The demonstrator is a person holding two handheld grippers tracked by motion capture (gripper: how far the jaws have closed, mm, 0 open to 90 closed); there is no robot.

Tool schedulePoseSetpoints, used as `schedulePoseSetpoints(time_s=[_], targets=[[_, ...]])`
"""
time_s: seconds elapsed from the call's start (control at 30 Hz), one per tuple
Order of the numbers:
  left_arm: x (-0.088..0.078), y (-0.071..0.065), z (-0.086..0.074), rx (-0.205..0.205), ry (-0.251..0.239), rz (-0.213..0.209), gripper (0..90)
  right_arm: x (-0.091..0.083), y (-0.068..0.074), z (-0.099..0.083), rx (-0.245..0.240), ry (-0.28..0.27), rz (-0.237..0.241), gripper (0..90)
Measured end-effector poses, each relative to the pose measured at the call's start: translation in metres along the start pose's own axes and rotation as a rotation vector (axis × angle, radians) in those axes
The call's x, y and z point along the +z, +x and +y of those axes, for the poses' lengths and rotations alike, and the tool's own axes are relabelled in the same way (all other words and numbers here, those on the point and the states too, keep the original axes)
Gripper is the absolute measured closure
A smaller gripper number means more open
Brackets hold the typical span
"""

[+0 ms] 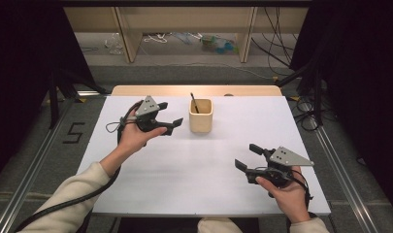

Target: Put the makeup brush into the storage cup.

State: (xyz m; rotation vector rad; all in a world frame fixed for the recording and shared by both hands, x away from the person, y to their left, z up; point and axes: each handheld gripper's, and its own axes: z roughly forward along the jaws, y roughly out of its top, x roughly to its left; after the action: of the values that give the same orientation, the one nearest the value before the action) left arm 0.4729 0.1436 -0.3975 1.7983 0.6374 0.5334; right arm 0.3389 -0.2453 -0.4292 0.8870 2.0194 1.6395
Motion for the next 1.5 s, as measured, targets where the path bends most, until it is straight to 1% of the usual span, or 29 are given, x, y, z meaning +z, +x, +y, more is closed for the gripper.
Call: schedulePoseSetpoints(time_s=[0.3,0.33,0.4,0.47,0.5,0.53,0.63,0.67,0.7,0.73,0.77,1.03,1.1,1.13,1.2,1.33,1.37,1.5], targets=[[-0.026,-0.005,-0.008,0.0,-0.015,-0.004,15.0,0.001,0.0,0.0,0.003,-0.008,0.001,22.8],[-0.029,-0.005,-0.009,0.0,-0.018,-0.004,15.0,0.0,0.0,0.0,0.001,0.002,-0.003,22.8],[-0.035,-0.007,-0.012,-0.003,-0.021,-0.006,15.1,0.001,0.0,0.0,0.004,-0.009,-0.001,22.8],[-0.042,-0.007,-0.014,-0.006,-0.025,0.001,15.0,0.001,0.0,0.0,0.005,-0.007,-0.001,22.8],[-0.045,-0.007,-0.016,-0.015,-0.031,0.003,15.0,-0.001,0.0,0.001,-0.004,0.018,-0.008,22.8],[-0.048,-0.006,-0.017,-0.019,-0.034,0.005,15.1,-0.001,0.0,0.001,-0.004,0.028,-0.008,22.8],[-0.056,-0.007,-0.021,-0.024,-0.039,0.01,15.1,-0.001,-0.001,0.001,-0.004,0.02,-0.008,22.8],[-0.059,-0.008,-0.023,-0.026,-0.036,0.01,15.1,0.001,0.0,0.001,0.001,-0.001,-0.007,22.8],[-0.061,-0.008,-0.024,-0.023,-0.036,0.011,15.1,0.0,-0.001,0.001,-0.004,0.019,-0.008,22.8],[-0.064,-0.009,-0.025,-0.024,-0.039,0.011,15.1,0.0,0.0,0.001,-0.001,0.013,-0.005,22.8],[-0.066,-0.009,-0.027,-0.029,-0.04,0.011,15.1,0.001,0.0,0.0,0.005,-0.005,-0.003,22.8],[-0.081,-0.012,-0.034,-0.035,-0.054,0.017,15.2,0.002,-0.001,0.0,0.006,-0.009,-0.003,22.8],[-0.084,-0.013,-0.036,-0.034,-0.053,0.014,15.2,0.001,-0.001,0.001,0.0,0.004,-0.014,22.8],[-0.085,-0.014,-0.037,-0.033,-0.056,0.012,15.2,0.002,0.0,0.0,0.004,-0.008,-0.001,22.8],[-0.088,-0.016,-0.037,-0.03,-0.062,0.007,15.2,0.002,0.0,0.0,0.005,-0.01,0.0,22.8],[-0.096,-0.02,-0.041,-0.035,-0.086,0.003,15.2,0.002,0.0,0.0,0.006,-0.005,-0.005,22.8],[-0.099,-0.022,-0.042,-0.038,-0.096,0.001,15.2,0.001,-0.001,0.001,0.0,0.003,-0.014,22.9],[-0.11,-0.025,-0.046,-0.043,-0.131,-0.003,15.2,0.001,-0.001,0.001,0.0,0.003,-0.013,22.9]])
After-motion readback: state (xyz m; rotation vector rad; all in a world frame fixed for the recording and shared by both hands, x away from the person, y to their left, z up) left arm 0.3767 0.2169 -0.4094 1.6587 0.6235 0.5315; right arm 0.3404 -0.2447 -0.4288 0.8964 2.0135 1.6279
